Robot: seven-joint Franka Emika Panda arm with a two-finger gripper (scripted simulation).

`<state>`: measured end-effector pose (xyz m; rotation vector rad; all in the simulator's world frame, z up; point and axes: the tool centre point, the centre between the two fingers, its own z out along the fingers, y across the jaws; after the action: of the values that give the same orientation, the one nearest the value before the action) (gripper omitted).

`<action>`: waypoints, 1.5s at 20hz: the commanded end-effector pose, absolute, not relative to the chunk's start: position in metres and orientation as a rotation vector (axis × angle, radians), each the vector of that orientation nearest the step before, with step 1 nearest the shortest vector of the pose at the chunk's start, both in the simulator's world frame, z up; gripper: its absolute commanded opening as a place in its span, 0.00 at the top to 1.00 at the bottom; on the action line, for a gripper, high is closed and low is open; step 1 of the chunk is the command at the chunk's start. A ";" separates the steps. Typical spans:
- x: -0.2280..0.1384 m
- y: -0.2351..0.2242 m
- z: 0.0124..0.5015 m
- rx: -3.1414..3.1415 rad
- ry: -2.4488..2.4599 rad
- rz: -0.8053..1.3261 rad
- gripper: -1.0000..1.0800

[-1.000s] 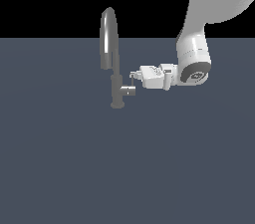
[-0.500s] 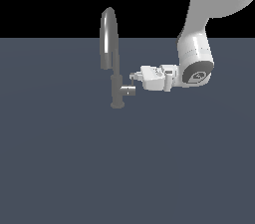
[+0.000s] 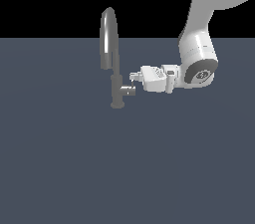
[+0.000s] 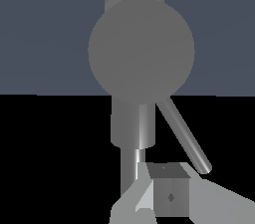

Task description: Turn on the faucet by rotating a designated handle.

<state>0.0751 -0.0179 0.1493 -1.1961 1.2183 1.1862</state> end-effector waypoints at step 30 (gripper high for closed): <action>0.038 -0.017 0.090 -1.210 1.191 1.175 1.00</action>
<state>0.0381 -0.0172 0.0940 -1.2113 1.1873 1.1735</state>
